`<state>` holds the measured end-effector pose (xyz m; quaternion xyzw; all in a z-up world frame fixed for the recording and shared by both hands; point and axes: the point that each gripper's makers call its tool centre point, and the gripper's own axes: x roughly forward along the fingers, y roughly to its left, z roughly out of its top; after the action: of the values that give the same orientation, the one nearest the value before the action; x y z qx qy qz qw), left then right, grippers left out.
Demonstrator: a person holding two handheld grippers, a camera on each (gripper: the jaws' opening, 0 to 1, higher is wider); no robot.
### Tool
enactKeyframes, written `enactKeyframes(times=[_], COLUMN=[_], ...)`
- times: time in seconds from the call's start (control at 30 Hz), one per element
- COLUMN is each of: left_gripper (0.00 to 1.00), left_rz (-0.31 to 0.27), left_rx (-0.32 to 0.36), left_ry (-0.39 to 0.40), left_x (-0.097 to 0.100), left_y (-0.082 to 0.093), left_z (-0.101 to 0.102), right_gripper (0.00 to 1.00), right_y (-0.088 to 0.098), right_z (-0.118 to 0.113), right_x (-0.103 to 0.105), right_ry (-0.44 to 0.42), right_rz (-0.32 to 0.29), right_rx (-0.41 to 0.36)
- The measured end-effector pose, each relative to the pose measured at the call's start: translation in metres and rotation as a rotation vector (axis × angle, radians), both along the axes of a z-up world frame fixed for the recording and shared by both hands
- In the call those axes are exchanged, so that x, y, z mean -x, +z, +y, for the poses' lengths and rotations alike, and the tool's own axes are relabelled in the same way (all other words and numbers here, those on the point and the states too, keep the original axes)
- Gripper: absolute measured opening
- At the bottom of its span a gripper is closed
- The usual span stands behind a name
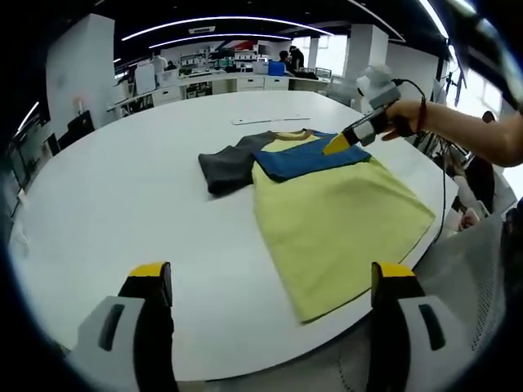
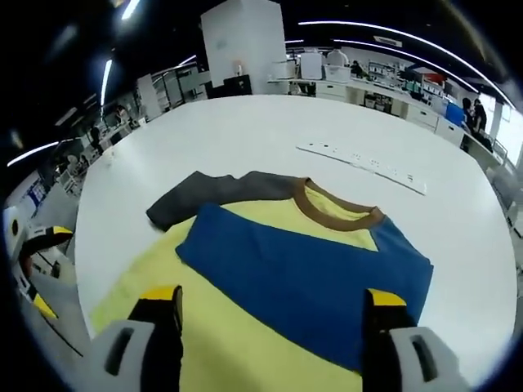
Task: Fold the garment on the visible template until the final outline fits inside the template.
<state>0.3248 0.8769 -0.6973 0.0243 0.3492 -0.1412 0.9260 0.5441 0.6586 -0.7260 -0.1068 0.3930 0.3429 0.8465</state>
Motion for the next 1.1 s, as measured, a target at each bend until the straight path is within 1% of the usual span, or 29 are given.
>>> enactKeyframes(times=[0.07,0.27,0.37,0.5,0.7,0.8,0.9,1.0,1.03,1.1], left_gripper=[0.99,0.99,0.99,0.99,0.99,0.99,0.99,0.99,0.99,0.98], left_rz=[0.001,-0.008,-0.013,-0.023,-0.031,-0.030,-0.027,-0.029,-0.039,-0.043], left_rx=[-0.001,-0.004,-0.001,0.001,0.001,0.001,0.004,0.004,0.000,0.003], left_ry=[0.003,0.005,0.016,0.030,0.034,0.036,0.043,0.045,0.046,0.054], left_x=[-0.001,-0.005,-0.008,-0.012,-0.016,-0.017,-0.017,-0.017,-0.018,-0.019], left_y=[0.000,0.002,0.004,0.007,0.009,0.009,0.008,0.008,0.008,0.009], left_z=[0.001,0.004,0.008,0.013,0.014,0.014,0.014,0.014,0.015,0.016], right_gripper=[0.95,0.94,0.88,0.83,0.79,0.70,0.60,0.42,0.35,0.30], right_y=[0.001,0.001,0.001,-0.003,-0.013,-0.017,-0.022,-0.026,-0.028,-0.032], right_z=[-0.013,-0.051,-0.063,-0.080,-0.102,-0.111,-0.119,-0.124,-0.126,-0.130], right_x=[0.000,0.002,0.007,0.013,0.017,0.016,0.015,0.015,0.014,0.012], right_ry=[-0.014,-0.053,-0.060,-0.088,-0.128,-0.149,-0.171,-0.178,-0.191,-0.205], right_rz=[0.005,0.010,0.006,0.015,0.024,0.018,0.010,0.001,-0.001,-0.008], right_rx=[-0.002,-0.001,-0.013,-0.030,-0.029,-0.038,-0.031,-0.034,-0.034,-0.027])
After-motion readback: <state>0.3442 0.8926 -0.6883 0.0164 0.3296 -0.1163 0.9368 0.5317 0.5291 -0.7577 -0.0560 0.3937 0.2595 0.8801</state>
